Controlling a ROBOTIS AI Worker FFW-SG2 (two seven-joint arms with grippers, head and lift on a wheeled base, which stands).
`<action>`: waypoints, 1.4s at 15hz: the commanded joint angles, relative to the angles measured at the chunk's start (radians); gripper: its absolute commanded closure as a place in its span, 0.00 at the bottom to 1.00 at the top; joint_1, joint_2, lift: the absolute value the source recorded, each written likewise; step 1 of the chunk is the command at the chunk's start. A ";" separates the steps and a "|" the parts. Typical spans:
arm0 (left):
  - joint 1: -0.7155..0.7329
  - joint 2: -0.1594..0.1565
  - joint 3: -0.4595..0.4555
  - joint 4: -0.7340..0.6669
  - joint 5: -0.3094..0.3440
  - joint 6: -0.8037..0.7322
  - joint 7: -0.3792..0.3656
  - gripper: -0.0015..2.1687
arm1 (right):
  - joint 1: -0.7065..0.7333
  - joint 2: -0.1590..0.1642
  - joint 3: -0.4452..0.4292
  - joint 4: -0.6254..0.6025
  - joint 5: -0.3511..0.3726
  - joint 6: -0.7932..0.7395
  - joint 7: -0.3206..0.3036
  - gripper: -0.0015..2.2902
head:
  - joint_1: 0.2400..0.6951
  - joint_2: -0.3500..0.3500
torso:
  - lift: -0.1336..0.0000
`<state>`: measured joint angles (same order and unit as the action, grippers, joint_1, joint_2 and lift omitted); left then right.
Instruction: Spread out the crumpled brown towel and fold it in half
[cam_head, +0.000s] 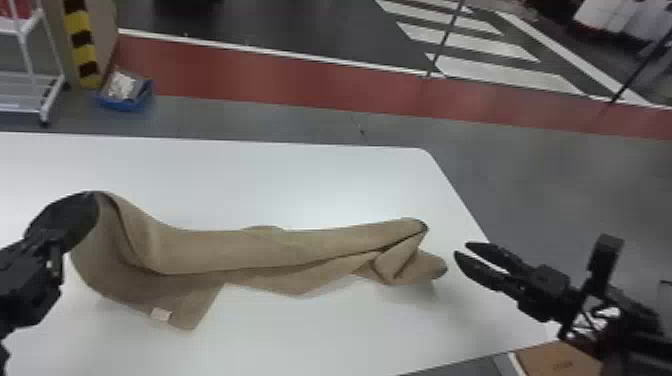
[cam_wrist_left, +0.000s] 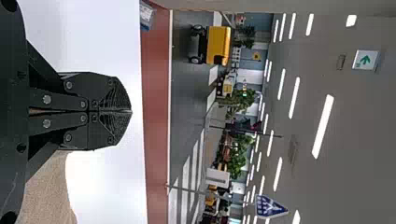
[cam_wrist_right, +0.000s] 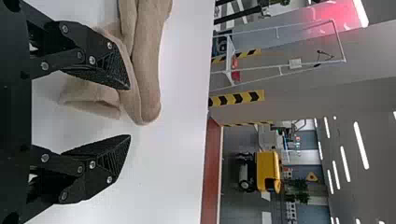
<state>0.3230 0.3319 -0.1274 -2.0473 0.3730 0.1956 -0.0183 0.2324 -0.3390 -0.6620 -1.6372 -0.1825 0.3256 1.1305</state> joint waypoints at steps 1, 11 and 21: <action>-0.002 0.001 -0.001 0.007 0.000 0.000 0.000 0.95 | 0.074 0.069 0.047 -0.136 0.029 0.039 -0.001 0.27 | 1.00 0.00 | 0.10; -0.005 0.002 -0.001 0.035 0.009 -0.021 -0.015 0.95 | 0.100 0.146 0.211 -0.245 0.291 0.002 -0.210 0.28 | 1.00 0.17 | 0.10; -0.004 0.013 0.002 0.059 0.029 -0.058 -0.028 0.95 | -0.045 0.144 0.297 -0.084 0.370 0.079 -0.256 0.40 | 1.00 0.22 | 0.10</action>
<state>0.3191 0.3435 -0.1282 -1.9928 0.3994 0.1396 -0.0443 0.2016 -0.1943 -0.3718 -1.7350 0.1661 0.3886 0.8746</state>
